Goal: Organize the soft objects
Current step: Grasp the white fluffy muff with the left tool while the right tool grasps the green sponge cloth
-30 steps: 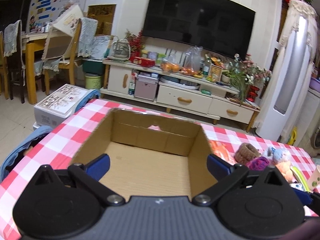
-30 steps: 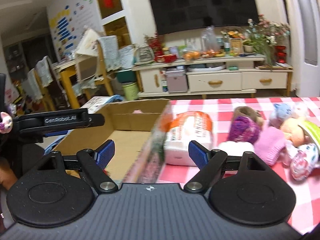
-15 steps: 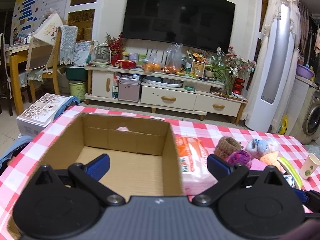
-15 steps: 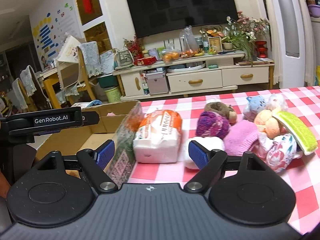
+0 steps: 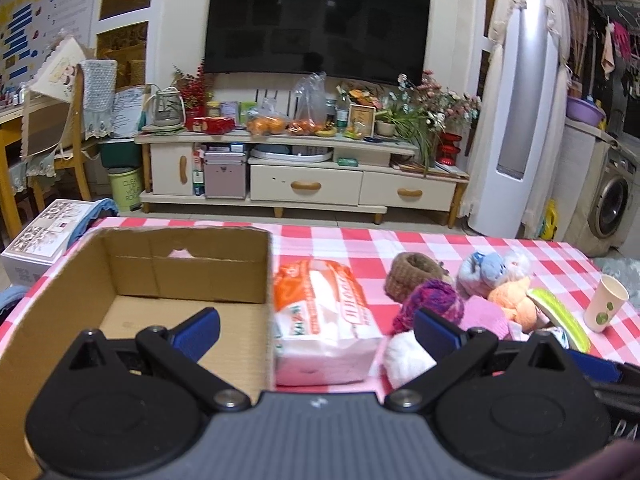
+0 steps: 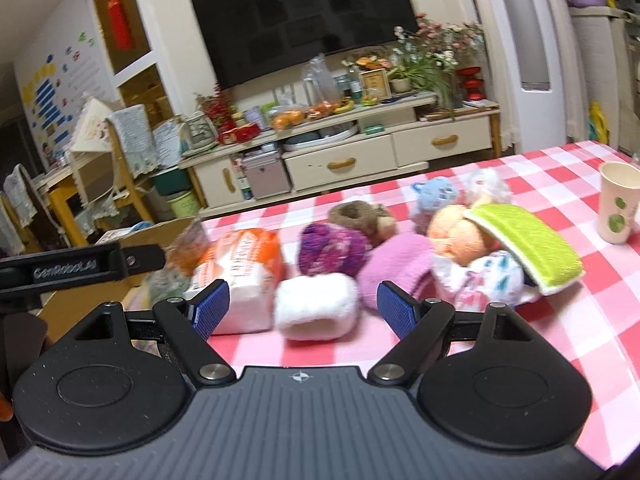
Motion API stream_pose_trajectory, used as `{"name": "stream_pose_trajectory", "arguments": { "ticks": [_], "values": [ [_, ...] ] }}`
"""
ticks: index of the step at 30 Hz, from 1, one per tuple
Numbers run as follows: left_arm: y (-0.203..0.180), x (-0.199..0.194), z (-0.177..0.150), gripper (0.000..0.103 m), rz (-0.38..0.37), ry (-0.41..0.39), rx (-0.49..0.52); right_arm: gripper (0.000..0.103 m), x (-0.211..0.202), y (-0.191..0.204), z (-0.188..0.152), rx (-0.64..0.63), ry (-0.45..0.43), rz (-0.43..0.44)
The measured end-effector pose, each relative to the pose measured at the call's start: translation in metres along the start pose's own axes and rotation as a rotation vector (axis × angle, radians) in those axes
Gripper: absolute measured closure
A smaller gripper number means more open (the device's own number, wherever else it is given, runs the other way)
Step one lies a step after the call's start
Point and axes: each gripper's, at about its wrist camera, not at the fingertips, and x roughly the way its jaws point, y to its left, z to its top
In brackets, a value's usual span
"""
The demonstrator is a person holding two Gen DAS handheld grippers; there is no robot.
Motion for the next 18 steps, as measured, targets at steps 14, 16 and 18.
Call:
{"name": "stream_pose_trajectory", "arguments": {
  "ticks": [14, 16, 18],
  "values": [
    [-0.046, 0.018, -0.011, 0.001, -0.061, 0.053, 0.066, 0.002, -0.015, -0.049, 0.0, 0.086, -0.065, -0.155],
    [-0.054, 0.021, -0.014, 0.001, -0.079, 0.062, 0.078, 0.002, -0.018, -0.059, 0.0, 0.094, -0.075, -0.182],
    [-0.063, 0.025, -0.016, 0.001, -0.103, 0.076, 0.083, 0.002, -0.019, -0.071, 0.002, 0.097, -0.088, -0.214]
  ]
}}
